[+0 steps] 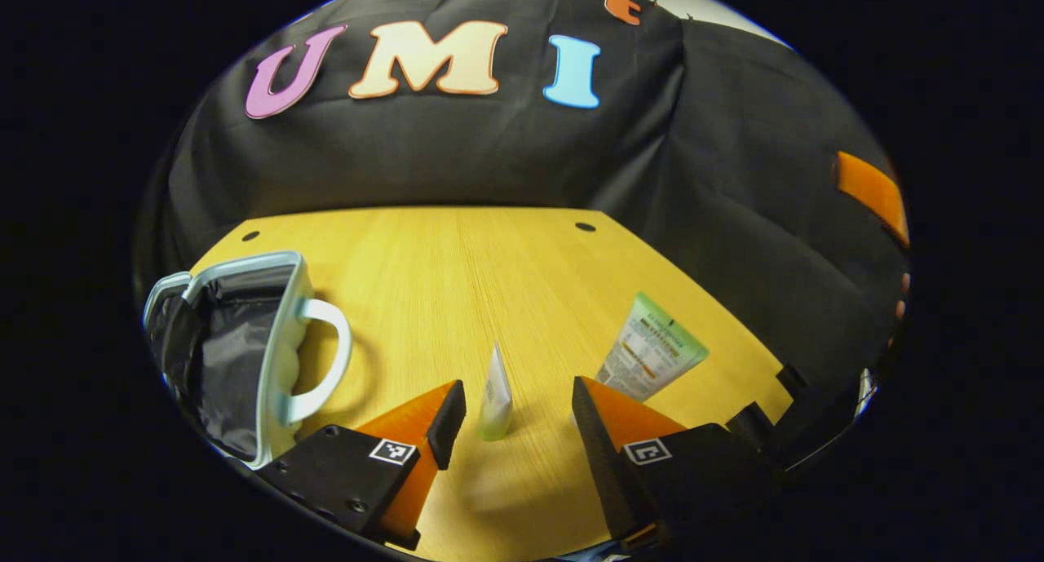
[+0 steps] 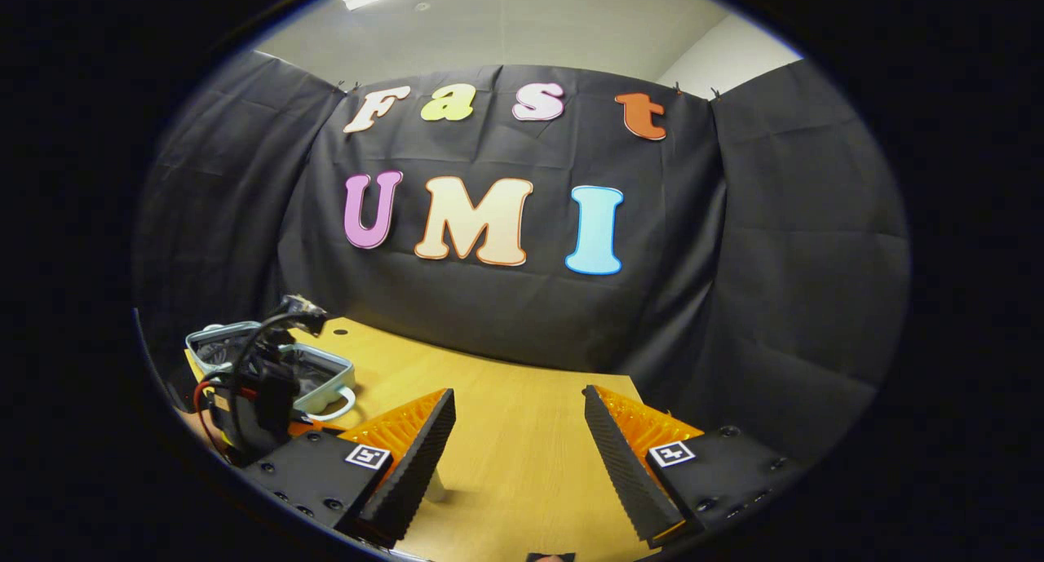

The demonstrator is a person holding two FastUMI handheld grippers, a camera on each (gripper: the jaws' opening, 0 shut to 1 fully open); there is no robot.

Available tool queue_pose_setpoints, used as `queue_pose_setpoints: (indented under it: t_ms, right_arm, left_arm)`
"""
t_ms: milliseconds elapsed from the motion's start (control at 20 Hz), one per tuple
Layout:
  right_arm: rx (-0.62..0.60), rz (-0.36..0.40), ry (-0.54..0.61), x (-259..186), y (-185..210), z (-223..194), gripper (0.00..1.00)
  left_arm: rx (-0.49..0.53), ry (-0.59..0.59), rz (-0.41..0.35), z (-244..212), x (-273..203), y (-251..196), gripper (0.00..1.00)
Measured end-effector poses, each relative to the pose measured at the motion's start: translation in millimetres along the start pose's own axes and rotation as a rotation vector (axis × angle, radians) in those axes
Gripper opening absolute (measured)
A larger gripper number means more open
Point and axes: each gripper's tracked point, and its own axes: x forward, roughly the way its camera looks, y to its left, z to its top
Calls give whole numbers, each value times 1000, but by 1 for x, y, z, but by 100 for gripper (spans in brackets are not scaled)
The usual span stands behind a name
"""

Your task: First open the suitcase, pack the skin care products into it, and then close the suitcase.

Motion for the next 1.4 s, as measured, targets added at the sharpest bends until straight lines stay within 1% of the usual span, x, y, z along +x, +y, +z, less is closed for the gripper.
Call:
queue_pose_setpoints:
  t_ms: [50,150,300,350,400,450,500,650,750,800,850,1000,1100,1150,1300,1350,1400]
  right_arm:
    - [-7,1,10,-2,-1,-4,99]
    - [-12,6,26,-2,1,-10,99]
    - [1,36,36,-2,13,-17,99]
    - [5,51,37,0,19,-21,99]
    - [11,70,40,2,27,-25,99]
    - [18,96,45,4,37,-31,100]
    - [26,125,54,8,48,-39,99]
    - [36,185,111,19,74,-75,100]
    - [45,222,164,28,91,-100,99]
    - [46,236,185,31,97,-111,99]
    - [41,243,200,36,101,-120,99]
    - [30,279,251,50,115,-150,99]
    - [18,291,278,60,122,-168,99]
    - [14,296,292,63,126,-177,99]
    - [30,315,331,72,138,-194,92]
    - [31,313,334,74,141,-197,87]
    - [18,295,334,78,139,-198,82]
  left_arm:
    - [-5,8,-5,-2,6,1,76]
    - [-7,21,-7,-4,15,-1,67]
    - [-1,45,4,-7,22,3,19]
    - [-6,42,1,-6,19,3,20]
    - [-16,55,-4,-6,20,2,15]
    - [-25,57,-3,-5,18,3,13]
    - [-31,52,-2,0,13,4,10]
    - [-40,37,16,15,-11,10,11]
    - [-46,20,23,26,-31,13,9]
    - [-53,12,24,31,-41,14,11]
    - [-57,6,31,35,-51,16,9]
    - [-62,-18,71,48,-80,28,10]
    - [-96,-31,93,53,-96,34,8]
    - [-113,-37,103,54,-104,38,9]
    - [-136,-37,154,52,-127,54,10]
    - [-143,-35,172,50,-132,59,9]
    - [-151,-30,186,47,-138,63,10]
